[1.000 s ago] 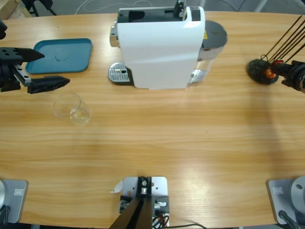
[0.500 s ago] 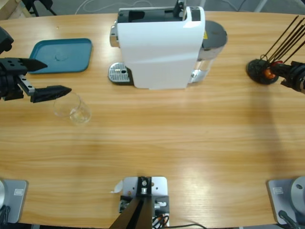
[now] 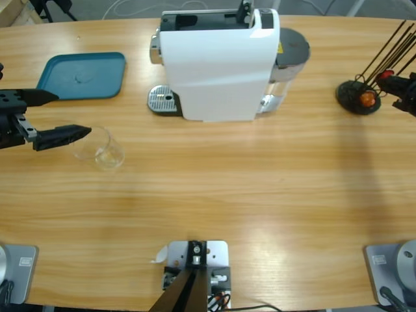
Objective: Pour coffee
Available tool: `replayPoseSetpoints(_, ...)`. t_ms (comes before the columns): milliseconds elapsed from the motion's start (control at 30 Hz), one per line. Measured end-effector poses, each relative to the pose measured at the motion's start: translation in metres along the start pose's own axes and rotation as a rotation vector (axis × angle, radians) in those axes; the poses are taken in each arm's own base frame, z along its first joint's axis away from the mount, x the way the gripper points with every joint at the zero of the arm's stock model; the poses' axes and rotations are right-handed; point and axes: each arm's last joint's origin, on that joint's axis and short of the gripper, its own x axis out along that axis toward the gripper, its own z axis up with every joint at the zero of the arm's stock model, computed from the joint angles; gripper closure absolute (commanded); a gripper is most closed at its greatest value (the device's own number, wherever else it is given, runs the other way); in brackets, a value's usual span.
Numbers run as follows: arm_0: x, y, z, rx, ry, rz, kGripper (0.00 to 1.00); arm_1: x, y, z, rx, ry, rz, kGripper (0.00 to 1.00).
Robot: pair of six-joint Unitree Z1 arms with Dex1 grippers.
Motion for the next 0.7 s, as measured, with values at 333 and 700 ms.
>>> replayPoseSetpoints(333, 0.000, 0.000, 0.000, -0.002, -0.001, -0.009, 0.000, -0.020, 0.003, 0.023, 0.005, -0.053, 0.012, 1.000)
replayPoseSetpoints(700, 0.000, -0.001, -0.001, -0.014, 0.001, -0.015, 0.000, -0.053, 0.022, 0.087, -0.018, -0.121, -0.023, 1.000)
